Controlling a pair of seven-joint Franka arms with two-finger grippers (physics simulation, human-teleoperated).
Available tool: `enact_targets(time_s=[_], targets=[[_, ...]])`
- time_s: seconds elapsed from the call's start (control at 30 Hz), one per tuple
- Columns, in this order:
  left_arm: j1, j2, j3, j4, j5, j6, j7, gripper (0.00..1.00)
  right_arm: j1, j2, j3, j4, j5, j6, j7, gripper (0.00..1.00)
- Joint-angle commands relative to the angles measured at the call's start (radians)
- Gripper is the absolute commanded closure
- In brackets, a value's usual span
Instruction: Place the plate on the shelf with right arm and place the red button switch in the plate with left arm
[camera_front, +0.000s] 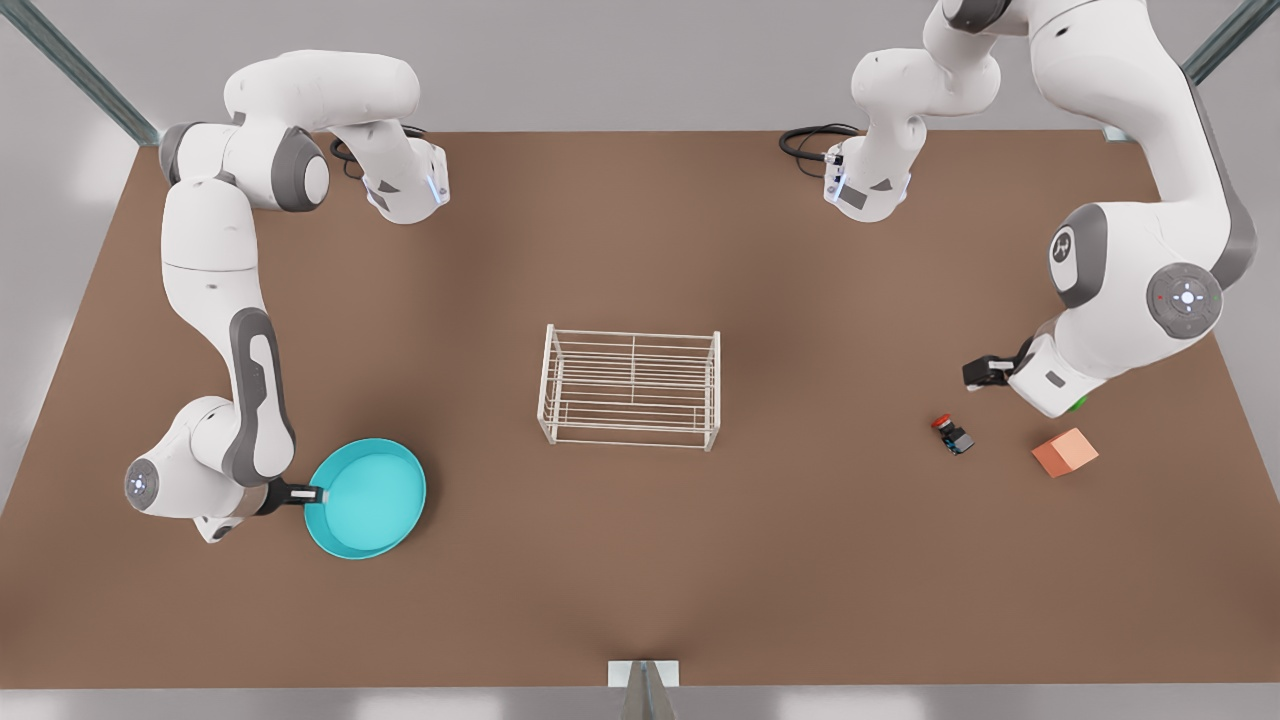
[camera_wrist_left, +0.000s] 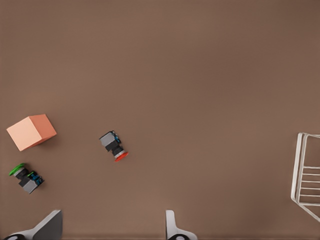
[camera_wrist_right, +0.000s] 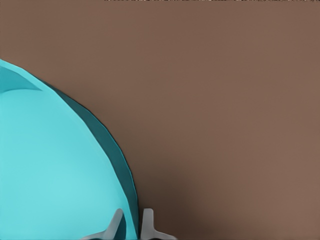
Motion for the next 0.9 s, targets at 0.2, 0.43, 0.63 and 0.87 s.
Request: enact_targets(time_s=[0.2,0.43,0.63,0.87], targets=[[0.039,-0.001,0.014,-0.022,-0.12,0.02,-0.754,0.0,0.004,-0.039,0.004,0.006,-0.003,-0.063,-0.035,0.8],[0.084,0.115,0.014,-0.177,-0.051,0.258,-0.929,0.0,0.018,-0.134,0.013,0.007,-0.004,-0.131,-0.033,0.81],[0.115,0.213,0.014,-0.28,-0.051,0.552,-0.93,0.0,0.093,-0.169,0.025,0.076,0.0,-0.283,-0.021,0.81],[0.121,0.289,0.014,-0.292,-0.047,0.643,-0.883,0.0,0.271,-0.208,0.022,0.132,0.0,-0.372,-0.01,0.81]])
